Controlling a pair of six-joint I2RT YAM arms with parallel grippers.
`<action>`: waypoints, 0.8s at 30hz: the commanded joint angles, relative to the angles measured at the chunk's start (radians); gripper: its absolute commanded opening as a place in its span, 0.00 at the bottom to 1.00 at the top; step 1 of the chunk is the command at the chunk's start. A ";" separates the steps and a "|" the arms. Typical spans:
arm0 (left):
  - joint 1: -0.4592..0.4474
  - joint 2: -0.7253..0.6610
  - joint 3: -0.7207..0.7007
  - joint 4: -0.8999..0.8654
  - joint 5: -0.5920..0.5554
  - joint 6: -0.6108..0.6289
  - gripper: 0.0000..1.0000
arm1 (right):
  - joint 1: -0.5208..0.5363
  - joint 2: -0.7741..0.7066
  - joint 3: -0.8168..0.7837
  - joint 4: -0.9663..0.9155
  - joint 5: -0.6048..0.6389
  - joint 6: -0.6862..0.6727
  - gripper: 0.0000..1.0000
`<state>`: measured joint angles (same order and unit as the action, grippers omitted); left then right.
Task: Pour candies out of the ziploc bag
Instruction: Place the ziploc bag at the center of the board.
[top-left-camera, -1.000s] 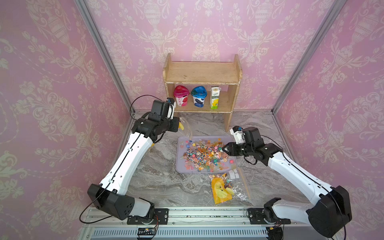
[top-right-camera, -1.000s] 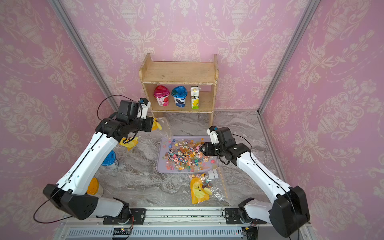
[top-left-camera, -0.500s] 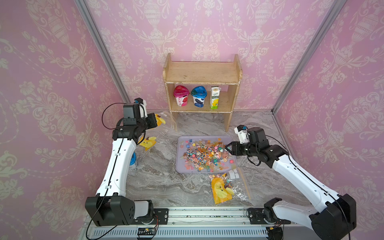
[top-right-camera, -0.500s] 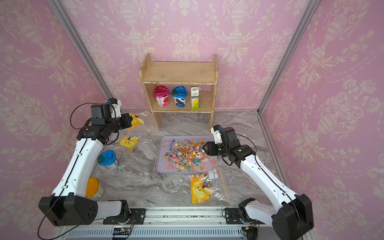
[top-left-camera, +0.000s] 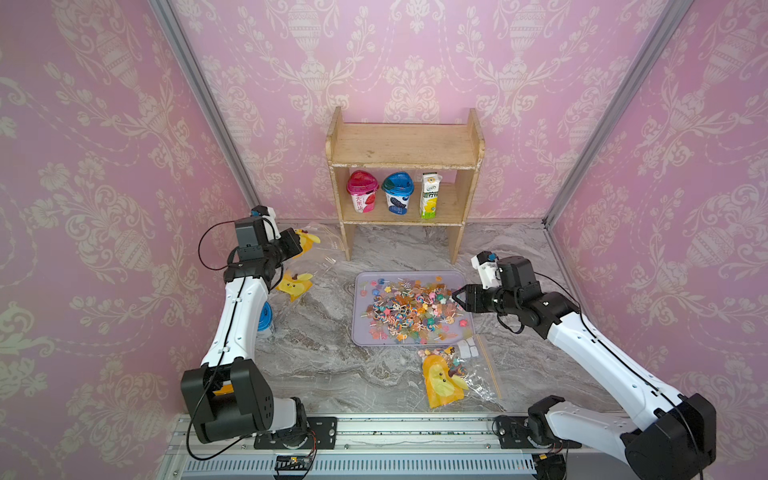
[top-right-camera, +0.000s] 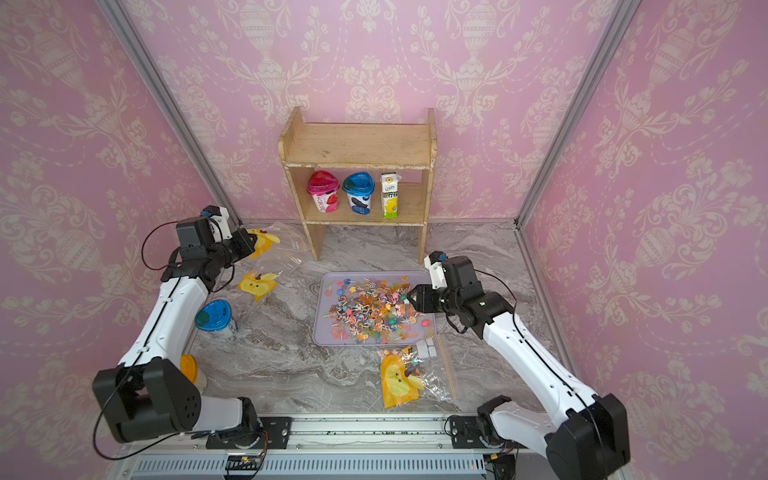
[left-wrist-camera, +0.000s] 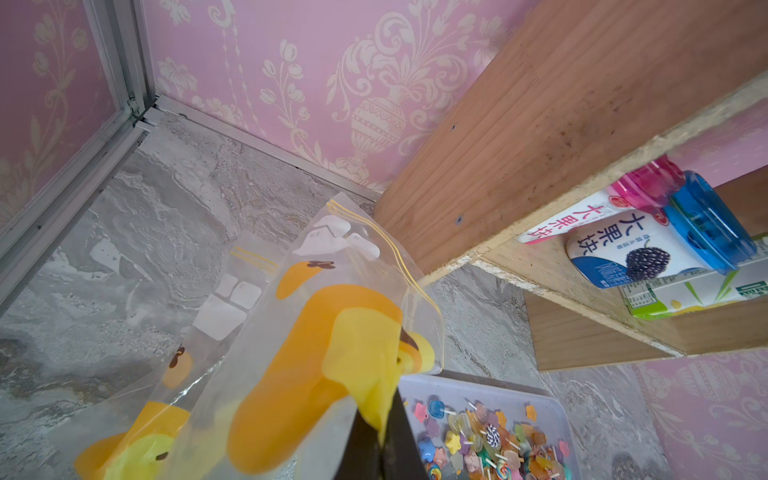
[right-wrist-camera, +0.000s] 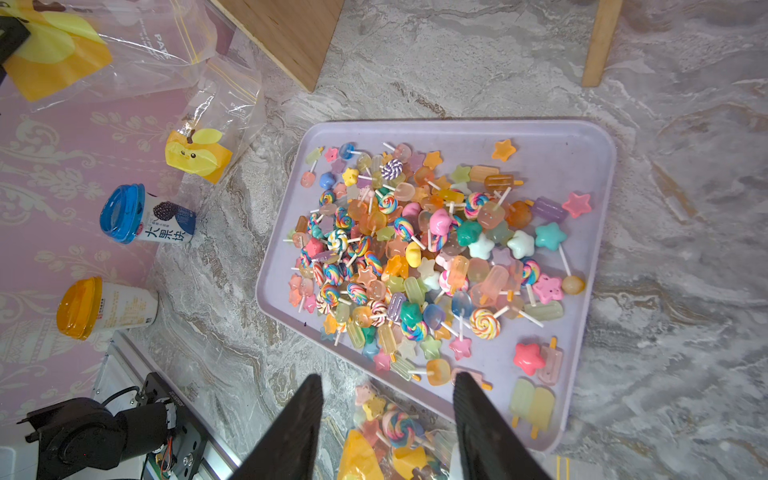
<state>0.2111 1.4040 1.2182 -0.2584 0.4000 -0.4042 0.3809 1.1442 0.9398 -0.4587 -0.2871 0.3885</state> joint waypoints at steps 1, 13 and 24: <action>0.014 0.038 0.020 0.092 0.045 -0.007 0.00 | -0.005 -0.019 -0.011 -0.002 0.004 -0.005 0.54; 0.035 0.133 -0.002 -0.001 -0.078 0.036 0.15 | -0.008 -0.019 -0.041 0.015 -0.006 0.001 0.54; 0.053 0.157 0.004 -0.034 -0.097 0.024 0.41 | -0.008 -0.018 -0.049 0.022 -0.007 0.005 0.54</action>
<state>0.2546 1.5703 1.2209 -0.2634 0.3401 -0.3916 0.3790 1.1343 0.9054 -0.4507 -0.2905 0.3893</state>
